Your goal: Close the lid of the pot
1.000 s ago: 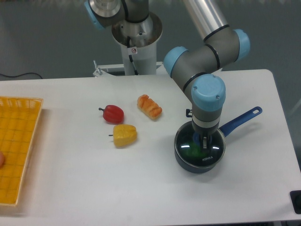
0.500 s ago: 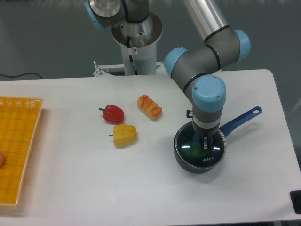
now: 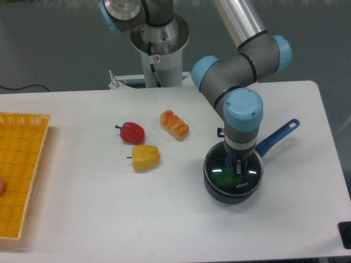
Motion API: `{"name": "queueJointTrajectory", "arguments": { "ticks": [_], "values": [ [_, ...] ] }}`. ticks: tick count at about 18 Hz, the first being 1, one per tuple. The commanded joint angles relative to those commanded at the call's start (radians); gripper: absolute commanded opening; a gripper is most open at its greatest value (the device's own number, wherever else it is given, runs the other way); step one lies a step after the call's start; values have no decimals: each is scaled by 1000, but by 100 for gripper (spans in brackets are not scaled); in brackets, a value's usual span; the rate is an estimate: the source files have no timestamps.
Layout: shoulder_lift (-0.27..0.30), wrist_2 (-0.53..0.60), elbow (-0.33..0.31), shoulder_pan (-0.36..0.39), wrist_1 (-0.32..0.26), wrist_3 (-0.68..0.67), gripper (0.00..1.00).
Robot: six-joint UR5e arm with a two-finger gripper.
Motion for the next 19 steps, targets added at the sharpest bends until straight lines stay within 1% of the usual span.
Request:
{"name": "queueJointTrajectory", "arguments": {
  "ticks": [5, 6, 7, 8, 11, 14, 17, 19],
  "values": [
    [3, -2, -6, -2, -3, -2, 76],
    [3, -5, -6, -2, -3, -2, 79],
    [5, -6, -8, -3, -5, -3, 95],
    [9, -18, -6, -5, -11, -17, 100],
    [34, -109, -6, -8, -24, -76, 100],
    [55, -150, -6, -21, -28, -126, 100],
    [64, -163, -8, -26, -28, -146, 100],
    [83, -163, -8, -28, -29, -146, 100]
  ]
}}
